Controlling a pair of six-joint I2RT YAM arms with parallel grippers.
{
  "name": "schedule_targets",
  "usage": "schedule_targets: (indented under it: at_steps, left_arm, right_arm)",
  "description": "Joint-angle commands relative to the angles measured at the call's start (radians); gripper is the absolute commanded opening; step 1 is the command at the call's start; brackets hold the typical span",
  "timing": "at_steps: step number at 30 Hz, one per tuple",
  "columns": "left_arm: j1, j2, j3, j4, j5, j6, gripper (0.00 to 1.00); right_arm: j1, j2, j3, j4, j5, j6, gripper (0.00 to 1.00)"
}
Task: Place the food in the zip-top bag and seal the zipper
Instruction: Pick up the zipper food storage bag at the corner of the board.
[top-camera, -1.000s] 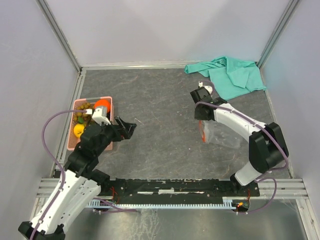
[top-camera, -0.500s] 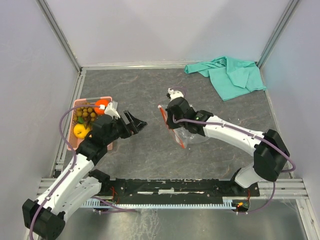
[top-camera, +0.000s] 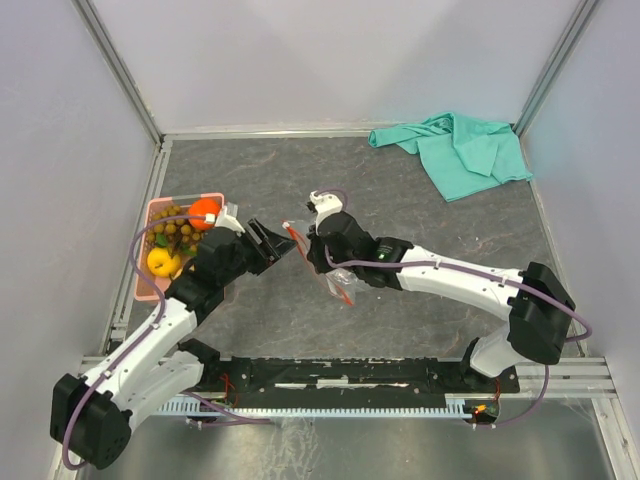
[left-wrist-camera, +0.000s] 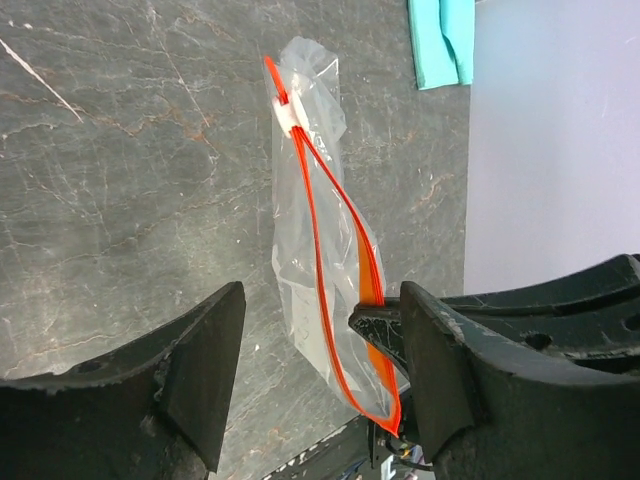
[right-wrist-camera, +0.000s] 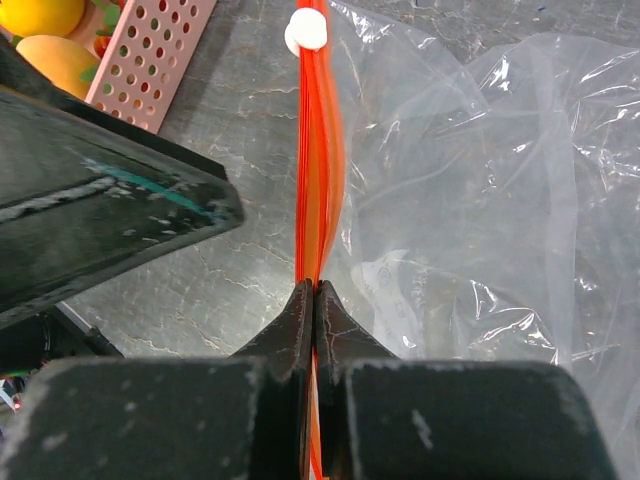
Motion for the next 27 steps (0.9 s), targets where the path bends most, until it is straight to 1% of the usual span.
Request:
schedule_targets:
  at_steps: [1, 3, 13, 16, 20, 24, 25, 27]
  left_arm:
    - [-0.022, 0.021, -0.016, 0.086, -0.028, -0.081, 0.67]
    - [-0.033, 0.027, -0.032, 0.114, -0.033, -0.095, 0.62]
    - [-0.081, 0.106, -0.031, 0.147, -0.061, -0.093, 0.38]
    - [-0.09, 0.125, -0.029, 0.148, -0.073, -0.089, 0.35]
    - [-0.103, 0.146, -0.03, 0.145, -0.085, -0.086, 0.34]
    - [-0.12, 0.164, -0.031, 0.145, -0.099, -0.082, 0.32]
    - [-0.124, 0.166, -0.031, 0.147, -0.104, -0.078, 0.31]
    - [-0.129, 0.17, -0.031, 0.145, -0.109, -0.068, 0.24]
  right_arm:
    - [0.024, -0.034, 0.041, 0.076, 0.031, -0.015, 0.02]
    - [0.034, -0.034, 0.039, 0.083, 0.032, -0.016, 0.02]
    - [0.065, -0.03, 0.031, 0.104, 0.043, -0.005, 0.02]
    - [0.072, -0.031, 0.033, 0.103, 0.045, -0.007, 0.02]
    - [0.079, -0.028, 0.033, 0.099, 0.055, -0.017, 0.02]
    - [0.078, -0.021, 0.037, 0.069, 0.095, -0.032, 0.03]
    - [0.079, -0.02, 0.041, 0.057, 0.1, -0.038, 0.03]
    - [0.078, -0.022, 0.04, 0.048, 0.103, -0.046, 0.05]
